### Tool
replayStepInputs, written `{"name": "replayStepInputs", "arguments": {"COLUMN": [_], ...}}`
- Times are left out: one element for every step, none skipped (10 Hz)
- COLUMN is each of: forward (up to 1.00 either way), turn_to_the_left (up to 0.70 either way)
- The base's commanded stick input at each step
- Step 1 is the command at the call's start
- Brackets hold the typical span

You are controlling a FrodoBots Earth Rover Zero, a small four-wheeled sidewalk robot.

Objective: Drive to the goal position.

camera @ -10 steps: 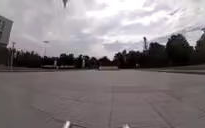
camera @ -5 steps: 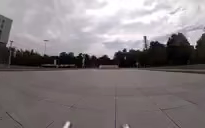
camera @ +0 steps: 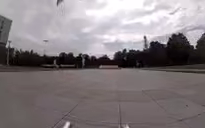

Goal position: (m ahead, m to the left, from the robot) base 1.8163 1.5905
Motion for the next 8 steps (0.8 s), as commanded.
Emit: {"name": "replayStepInputs", "arguments": {"forward": [0.70, 0.70, 0.70, 0.70, 0.70, 0.70, 0.70, 0.70], "turn_to_the_left": [0.00, 0.00, 0.00, 0.00, 0.00, 0.00, 0.00, 0.00]}}
